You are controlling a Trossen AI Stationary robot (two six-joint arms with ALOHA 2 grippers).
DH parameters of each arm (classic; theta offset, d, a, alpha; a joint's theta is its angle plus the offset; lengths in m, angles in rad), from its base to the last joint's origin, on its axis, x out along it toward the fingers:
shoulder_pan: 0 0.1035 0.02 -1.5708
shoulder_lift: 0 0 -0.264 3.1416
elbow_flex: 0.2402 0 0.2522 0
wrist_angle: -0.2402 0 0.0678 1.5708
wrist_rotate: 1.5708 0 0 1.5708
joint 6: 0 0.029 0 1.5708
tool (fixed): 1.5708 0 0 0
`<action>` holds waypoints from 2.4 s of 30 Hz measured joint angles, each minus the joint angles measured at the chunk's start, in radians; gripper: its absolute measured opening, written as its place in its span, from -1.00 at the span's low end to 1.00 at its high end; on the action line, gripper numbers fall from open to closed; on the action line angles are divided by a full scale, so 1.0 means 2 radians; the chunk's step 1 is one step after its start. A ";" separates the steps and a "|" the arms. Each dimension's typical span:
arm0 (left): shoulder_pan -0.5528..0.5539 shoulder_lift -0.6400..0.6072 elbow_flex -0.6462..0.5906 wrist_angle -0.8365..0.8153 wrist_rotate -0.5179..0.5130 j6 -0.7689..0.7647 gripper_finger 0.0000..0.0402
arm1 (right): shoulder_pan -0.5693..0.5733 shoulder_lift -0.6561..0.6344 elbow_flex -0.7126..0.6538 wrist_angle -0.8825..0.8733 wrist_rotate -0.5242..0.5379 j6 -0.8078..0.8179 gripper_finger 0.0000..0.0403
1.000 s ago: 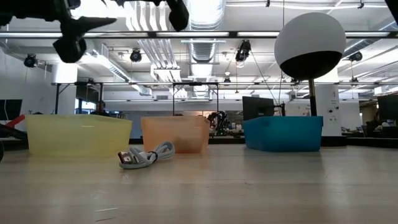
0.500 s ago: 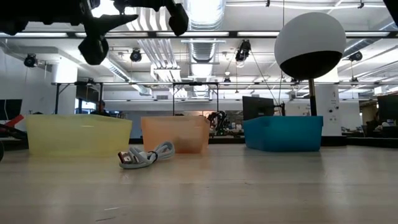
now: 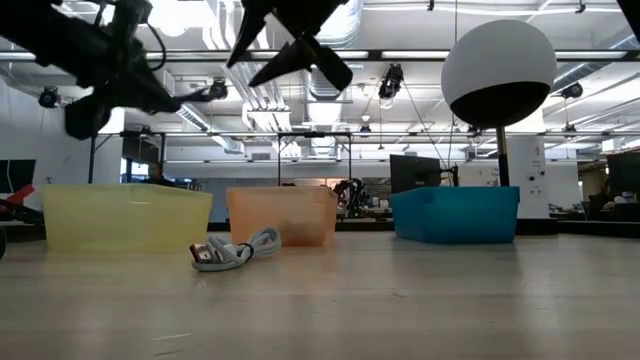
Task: Pick and place items into bin
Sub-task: Put the blue charger cable into the yellow bin, then put the light blue charger cable into the yellow bin
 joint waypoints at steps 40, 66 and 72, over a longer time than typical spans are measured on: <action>0.069 0.065 0.145 -0.295 0.211 0.072 -0.36 | 0.049 -0.011 -0.018 -0.197 -0.208 -0.143 -0.03; -0.106 0.110 0.162 -0.116 0.351 0.195 -0.46 | 0.067 0.166 0.085 -0.172 -0.108 -0.767 -0.04; -0.108 0.128 0.162 -0.090 0.350 0.194 -0.46 | 0.036 0.205 0.138 -0.223 -0.173 -0.769 -0.04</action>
